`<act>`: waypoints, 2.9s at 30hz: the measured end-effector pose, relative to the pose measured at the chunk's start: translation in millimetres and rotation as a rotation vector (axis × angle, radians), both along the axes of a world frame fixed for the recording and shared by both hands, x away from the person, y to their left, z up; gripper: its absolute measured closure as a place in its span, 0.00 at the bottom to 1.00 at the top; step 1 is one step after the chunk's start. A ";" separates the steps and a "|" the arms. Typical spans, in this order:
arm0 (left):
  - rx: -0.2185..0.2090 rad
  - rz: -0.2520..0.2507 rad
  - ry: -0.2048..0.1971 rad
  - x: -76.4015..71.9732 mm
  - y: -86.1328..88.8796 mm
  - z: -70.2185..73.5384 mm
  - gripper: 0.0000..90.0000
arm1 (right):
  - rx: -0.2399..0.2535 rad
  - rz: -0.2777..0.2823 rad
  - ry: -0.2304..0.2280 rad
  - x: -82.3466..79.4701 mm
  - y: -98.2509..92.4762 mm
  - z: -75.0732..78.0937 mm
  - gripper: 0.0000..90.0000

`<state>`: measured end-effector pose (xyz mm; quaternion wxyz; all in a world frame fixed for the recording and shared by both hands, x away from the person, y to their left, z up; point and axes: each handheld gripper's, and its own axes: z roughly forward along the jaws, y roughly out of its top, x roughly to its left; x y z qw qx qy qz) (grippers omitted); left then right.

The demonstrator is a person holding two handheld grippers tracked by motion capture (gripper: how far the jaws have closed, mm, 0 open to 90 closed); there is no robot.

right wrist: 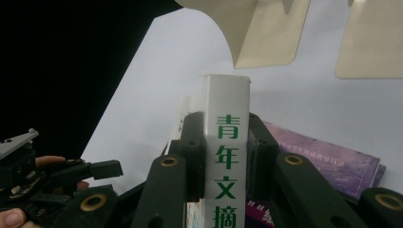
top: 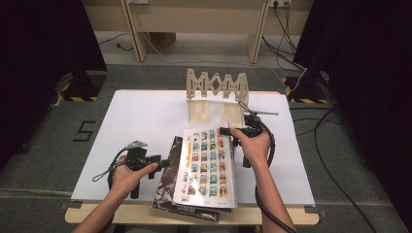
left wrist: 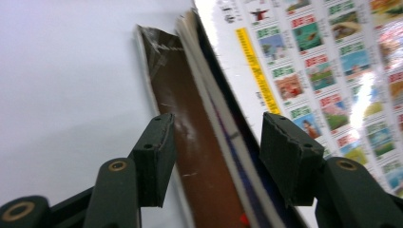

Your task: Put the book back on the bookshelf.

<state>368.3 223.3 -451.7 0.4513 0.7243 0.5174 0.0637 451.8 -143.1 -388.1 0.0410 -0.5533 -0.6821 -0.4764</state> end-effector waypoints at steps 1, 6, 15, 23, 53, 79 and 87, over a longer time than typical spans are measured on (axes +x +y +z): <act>0.000 0.000 0.000 0.0 0.0 0.0 0.49 | 0.000 0.000 0.000 0.0 0.0 0.0 0.82; 0.033 0.022 -0.038 -3.7 8.4 0.1 0.48 | -0.038 -0.009 -0.051 -5.7 0.8 15.8 0.82; 0.022 0.046 -0.044 -6.8 15.6 -3.5 0.47 | -0.081 -0.007 -0.098 -10.4 6.0 28.7 0.82; 0.049 0.079 -0.052 -8.5 25.3 -4.9 0.46 | -0.106 -0.029 -0.138 -13.8 7.1 37.4 0.82; 0.040 0.079 -0.044 -8.4 26.9 -5.6 0.46 | -0.206 -0.224 -0.412 -21.7 1.3 89.6 0.82; 0.033 0.086 -0.041 -7.1 29.5 -7.0 0.46 | -0.294 -0.446 -0.534 -5.7 -10.4 113.7 0.82; 0.035 0.079 -0.039 -6.9 28.7 -7.9 0.46 | -0.311 -0.493 -0.566 -8.6 -13.7 119.8 0.82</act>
